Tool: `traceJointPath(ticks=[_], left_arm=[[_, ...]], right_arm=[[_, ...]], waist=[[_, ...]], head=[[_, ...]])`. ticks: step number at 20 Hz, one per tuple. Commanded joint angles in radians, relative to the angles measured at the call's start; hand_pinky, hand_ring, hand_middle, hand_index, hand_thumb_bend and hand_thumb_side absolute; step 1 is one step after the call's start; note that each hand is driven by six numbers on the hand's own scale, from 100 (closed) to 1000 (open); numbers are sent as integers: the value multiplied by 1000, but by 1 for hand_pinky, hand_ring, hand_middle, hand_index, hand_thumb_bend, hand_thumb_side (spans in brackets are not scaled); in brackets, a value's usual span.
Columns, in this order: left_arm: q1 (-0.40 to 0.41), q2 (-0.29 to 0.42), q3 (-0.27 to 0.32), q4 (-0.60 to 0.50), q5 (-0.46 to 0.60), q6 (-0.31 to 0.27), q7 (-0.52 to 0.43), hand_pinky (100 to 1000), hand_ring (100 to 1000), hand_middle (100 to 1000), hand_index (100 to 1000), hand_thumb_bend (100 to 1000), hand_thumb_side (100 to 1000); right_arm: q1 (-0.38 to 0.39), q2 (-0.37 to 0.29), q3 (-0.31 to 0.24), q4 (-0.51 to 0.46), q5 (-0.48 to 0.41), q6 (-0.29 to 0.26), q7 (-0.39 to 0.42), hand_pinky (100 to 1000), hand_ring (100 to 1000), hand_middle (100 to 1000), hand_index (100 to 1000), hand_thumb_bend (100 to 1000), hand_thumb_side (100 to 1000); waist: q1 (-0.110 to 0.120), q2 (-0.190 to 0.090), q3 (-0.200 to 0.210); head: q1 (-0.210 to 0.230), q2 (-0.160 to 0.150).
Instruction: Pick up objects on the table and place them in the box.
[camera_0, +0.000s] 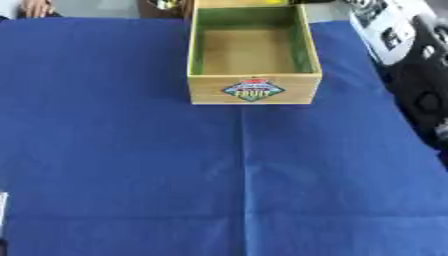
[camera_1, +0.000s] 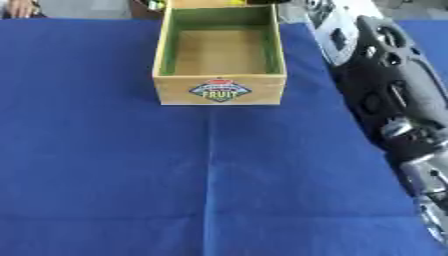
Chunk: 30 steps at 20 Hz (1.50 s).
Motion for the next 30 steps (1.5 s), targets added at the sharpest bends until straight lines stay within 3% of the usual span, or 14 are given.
traceJointPath(ticks=[1, 8, 14, 20, 24, 30], left_arm=[[-16, 3, -4, -18, 7, -2, -5, 449, 526, 572, 765, 261, 1000], [-20, -2, -6, -18, 10, -3, -9, 448, 525, 572, 764, 260, 1000], [-20, -5, -7, -18, 10, -3, -10, 449, 525, 572, 763, 259, 1000], [-19, -5, -7, -18, 10, -2, -10, 449, 524, 572, 762, 257, 1000], [-14, -5, -7, -18, 9, 0, -9, 449, 524, 572, 762, 256, 1000], [-6, -2, -6, -18, 6, 4, -9, 450, 524, 573, 761, 256, 1000]], right_arm=[[-35, 12, -23, 31, 52, -5, -29, 605, 622, 247, 387, 334, 692], [-30, 48, -33, 101, 137, -32, -36, 621, 646, 280, 422, 341, 707], [-25, 64, -35, 133, 223, -66, 36, 671, 726, 398, 564, 495, 772], [-27, 71, -47, 137, 287, -69, 132, 699, 765, 483, 648, 610, 769], [-28, 58, -64, 76, 238, -58, 125, 692, 755, 443, 628, 605, 834], [-39, -2, -63, -102, 43, -18, 50, 693, 754, 422, 623, 562, 926]], waist=[[2, -19, 4], [2, -12, 9], [3, -11, 14], [4, -13, 13], [5, -18, 9], [2, -29, -3]], head=[[-8, -18], [-16, -35], [-21, -52], [-18, -58], [-11, -49], [2, -38]])
